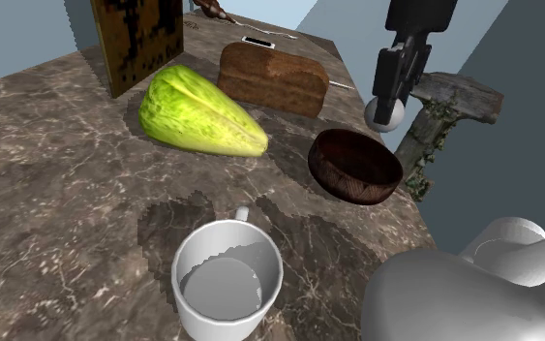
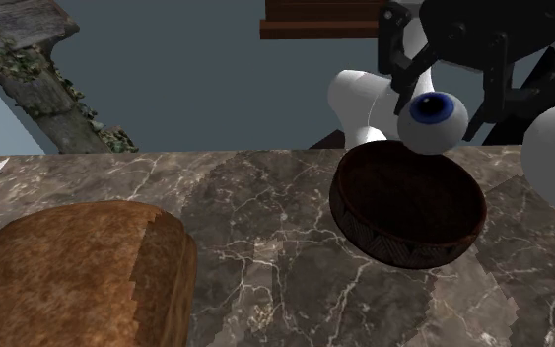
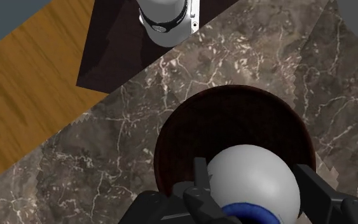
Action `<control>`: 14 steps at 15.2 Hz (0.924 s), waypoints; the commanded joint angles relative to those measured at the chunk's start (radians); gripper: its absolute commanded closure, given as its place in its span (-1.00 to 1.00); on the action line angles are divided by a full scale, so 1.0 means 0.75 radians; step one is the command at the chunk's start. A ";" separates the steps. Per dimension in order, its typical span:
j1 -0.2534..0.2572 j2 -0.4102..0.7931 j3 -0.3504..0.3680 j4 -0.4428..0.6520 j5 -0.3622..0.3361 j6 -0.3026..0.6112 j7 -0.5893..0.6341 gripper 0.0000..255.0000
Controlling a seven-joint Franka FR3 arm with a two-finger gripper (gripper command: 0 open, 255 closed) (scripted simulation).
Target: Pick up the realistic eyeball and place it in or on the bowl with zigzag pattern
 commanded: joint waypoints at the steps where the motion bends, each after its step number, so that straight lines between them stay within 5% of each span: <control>1: 0.002 -0.022 0.001 -0.062 0.004 0.041 -0.004 1.00; 9: 0.008 -0.076 0.006 -0.255 0.013 0.180 -0.020 1.00; 14: 0.008 -0.076 0.006 -0.255 0.013 0.180 -0.020 1.00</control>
